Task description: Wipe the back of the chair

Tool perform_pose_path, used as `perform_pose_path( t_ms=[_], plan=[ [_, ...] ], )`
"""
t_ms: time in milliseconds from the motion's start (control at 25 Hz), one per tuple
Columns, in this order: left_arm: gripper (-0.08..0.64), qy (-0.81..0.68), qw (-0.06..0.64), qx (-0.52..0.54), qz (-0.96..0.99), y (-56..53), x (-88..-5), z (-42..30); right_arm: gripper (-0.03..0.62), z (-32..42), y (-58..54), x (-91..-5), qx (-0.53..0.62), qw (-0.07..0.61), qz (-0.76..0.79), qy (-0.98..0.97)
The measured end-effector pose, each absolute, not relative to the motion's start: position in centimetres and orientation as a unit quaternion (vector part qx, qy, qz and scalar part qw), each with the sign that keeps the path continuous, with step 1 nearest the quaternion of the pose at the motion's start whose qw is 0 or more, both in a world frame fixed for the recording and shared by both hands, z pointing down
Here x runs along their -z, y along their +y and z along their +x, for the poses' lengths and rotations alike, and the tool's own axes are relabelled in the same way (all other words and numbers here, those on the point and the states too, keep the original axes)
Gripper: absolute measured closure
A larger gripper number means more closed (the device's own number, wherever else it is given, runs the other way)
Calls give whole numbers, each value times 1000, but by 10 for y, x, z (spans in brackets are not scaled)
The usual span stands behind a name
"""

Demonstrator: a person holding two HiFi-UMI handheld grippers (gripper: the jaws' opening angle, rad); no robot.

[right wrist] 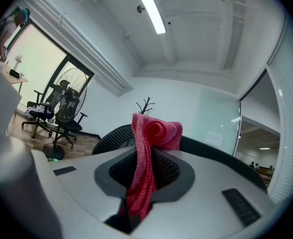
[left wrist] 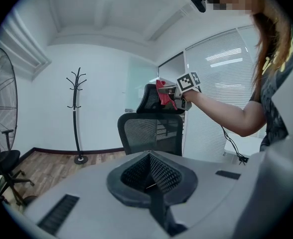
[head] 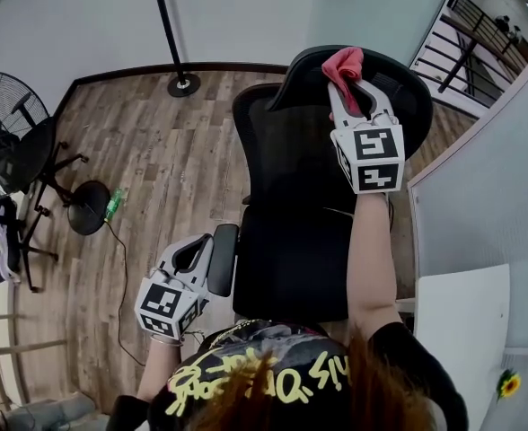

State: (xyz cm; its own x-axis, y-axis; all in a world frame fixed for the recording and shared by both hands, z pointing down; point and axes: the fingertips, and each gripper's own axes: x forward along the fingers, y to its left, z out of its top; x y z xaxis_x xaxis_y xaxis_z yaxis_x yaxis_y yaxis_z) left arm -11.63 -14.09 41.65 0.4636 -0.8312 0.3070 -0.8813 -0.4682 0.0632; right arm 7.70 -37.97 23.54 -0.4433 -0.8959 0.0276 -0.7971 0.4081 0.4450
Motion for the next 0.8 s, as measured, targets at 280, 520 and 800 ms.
perform_pose_path(
  t_ms=[280, 520, 800],
  plan=[
    [568, -508, 108, -122, 846, -136, -417, -127, 531, 43, -373, -237, 193, 126, 483, -845],
    [568, -508, 109, -123, 845, -134, -418, -133, 531, 26, -367, -239, 194, 122, 471, -852],
    [568, -504, 112, -123, 848, -134, -419, -136, 531, 4, -356, -248, 196, 126, 452, -861]
  ],
)
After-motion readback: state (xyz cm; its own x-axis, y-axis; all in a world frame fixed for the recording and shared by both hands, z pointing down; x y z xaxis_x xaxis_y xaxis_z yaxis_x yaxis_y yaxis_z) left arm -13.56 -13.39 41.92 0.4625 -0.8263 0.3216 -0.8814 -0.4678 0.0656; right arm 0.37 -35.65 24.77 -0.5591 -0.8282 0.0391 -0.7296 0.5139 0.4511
